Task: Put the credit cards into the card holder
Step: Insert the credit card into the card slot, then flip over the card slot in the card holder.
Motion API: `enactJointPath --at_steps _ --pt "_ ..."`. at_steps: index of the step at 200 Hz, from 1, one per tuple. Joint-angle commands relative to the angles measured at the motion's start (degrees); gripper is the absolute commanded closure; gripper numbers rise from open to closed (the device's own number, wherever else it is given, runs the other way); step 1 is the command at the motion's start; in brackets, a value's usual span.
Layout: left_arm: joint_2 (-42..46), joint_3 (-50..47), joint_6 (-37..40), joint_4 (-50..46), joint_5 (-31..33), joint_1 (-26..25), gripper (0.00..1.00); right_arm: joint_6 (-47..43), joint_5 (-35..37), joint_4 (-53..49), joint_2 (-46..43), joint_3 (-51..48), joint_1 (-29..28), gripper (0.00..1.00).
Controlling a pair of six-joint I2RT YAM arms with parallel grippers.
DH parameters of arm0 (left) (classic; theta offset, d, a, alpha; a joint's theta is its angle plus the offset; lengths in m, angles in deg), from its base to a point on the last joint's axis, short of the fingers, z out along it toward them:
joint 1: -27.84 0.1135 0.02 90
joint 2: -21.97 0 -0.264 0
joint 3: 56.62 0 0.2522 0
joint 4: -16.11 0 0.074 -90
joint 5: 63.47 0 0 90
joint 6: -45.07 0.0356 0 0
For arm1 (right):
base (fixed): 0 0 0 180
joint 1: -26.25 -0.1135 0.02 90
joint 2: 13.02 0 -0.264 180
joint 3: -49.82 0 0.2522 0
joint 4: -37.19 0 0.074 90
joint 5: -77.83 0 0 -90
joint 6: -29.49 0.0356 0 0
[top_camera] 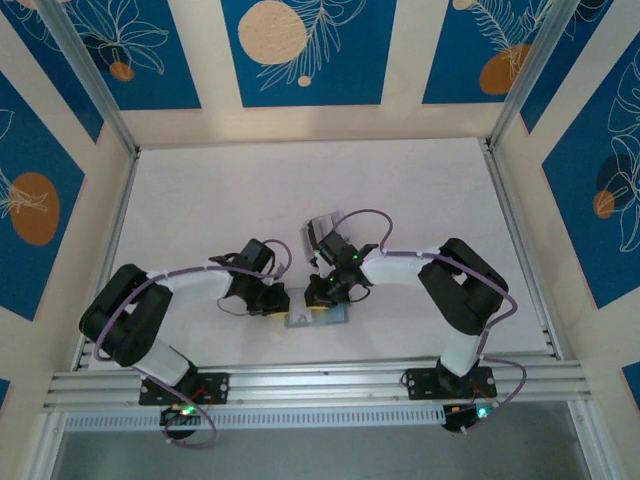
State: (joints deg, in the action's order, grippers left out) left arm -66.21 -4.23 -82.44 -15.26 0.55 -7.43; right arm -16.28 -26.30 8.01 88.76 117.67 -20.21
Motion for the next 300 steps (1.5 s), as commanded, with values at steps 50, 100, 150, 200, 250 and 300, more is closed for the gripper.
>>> enactJointPath --at_steps 50,100,150,200,250,300 --pt "-3.39 -3.97 -1.69 3.89 2.41 -1.67 0.88 -8.17 7.59 -18.88 -7.12 5.05 1.09 0.66" --pt "-3.49 -4.10 -1.97 4.35 2.05 -1.71 0.89 -13.30 13.86 -24.27 -4.96 9.13 1.81 0.68" --pt "-3.78 -3.88 -1.77 4.33 2.10 -1.65 0.88 -15.29 18.24 -24.71 -0.07 12.00 0.59 0.64" --pt "-3.93 -3.89 -1.65 4.36 1.91 -1.70 0.88 -14.29 22.04 -23.16 3.99 9.82 -1.71 0.63" --pt "-4.76 -4.00 -1.33 4.77 1.82 -1.65 0.88 -11.88 23.61 -22.28 4.13 7.79 -3.37 0.83" --pt "-5.22 -4.97 -1.33 5.64 1.91 -1.73 0.88 -12.30 21.88 -21.98 1.37 8.53 -2.57 1.00"
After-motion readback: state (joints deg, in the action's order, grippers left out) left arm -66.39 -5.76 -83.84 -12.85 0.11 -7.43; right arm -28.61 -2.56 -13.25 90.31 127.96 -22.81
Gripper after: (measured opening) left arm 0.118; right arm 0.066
